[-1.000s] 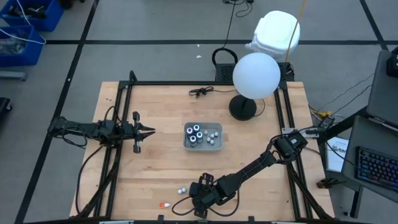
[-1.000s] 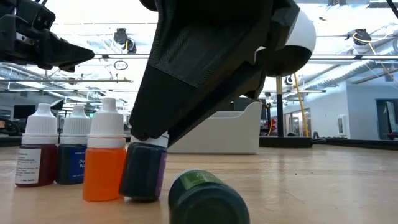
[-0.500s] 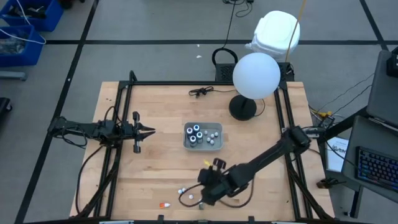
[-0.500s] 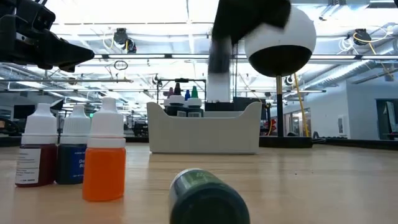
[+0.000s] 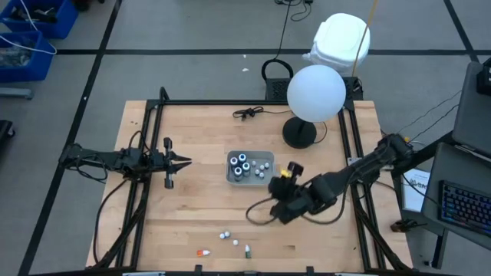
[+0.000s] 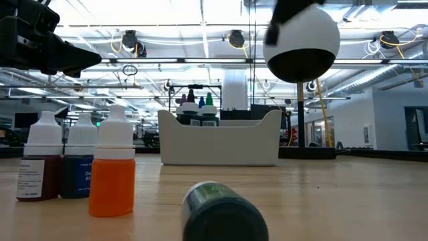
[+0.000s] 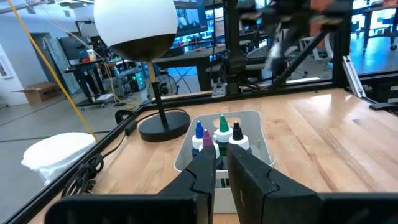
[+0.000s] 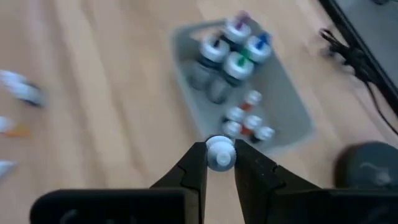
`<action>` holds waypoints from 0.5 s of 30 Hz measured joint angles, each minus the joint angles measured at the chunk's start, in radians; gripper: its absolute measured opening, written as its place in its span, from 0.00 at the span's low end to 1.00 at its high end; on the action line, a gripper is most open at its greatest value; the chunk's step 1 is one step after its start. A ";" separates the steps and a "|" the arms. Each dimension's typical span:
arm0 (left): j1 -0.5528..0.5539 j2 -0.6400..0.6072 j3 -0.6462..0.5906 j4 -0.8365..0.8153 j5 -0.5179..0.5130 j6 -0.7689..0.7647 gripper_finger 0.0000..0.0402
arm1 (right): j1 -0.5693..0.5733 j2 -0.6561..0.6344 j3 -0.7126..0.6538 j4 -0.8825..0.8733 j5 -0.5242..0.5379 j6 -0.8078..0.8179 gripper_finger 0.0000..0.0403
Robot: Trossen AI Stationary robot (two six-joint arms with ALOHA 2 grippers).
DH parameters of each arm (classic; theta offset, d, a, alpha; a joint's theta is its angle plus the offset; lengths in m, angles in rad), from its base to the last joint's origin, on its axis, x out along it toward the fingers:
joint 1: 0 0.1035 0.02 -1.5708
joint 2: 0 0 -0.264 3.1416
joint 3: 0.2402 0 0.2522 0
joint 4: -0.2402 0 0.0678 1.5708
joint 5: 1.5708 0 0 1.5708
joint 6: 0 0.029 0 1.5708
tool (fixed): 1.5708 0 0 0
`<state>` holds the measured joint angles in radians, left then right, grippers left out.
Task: Pick & Place food coloring
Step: Put the small violet food coloring bottle into the gray bin
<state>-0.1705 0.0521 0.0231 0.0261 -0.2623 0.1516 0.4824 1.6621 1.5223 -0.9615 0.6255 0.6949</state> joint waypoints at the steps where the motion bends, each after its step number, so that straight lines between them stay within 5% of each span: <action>1: 0.000 0.000 0.000 0.000 0.000 0.000 0.12 | -0.010 -0.030 -0.052 0.021 0.000 0.000 0.12; 9: 0.000 0.000 0.000 0.002 -0.001 0.002 0.12 | -0.127 -0.281 -0.390 0.175 -0.050 -0.026 0.12; 15: 0.000 0.000 -0.003 0.021 -0.002 0.003 0.12 | -0.256 -0.372 -0.441 0.239 -0.084 -0.141 0.12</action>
<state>-0.1704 0.0521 0.0204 0.0474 -0.2641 0.1548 0.2263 1.2904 1.0813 -0.7221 0.5414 0.5544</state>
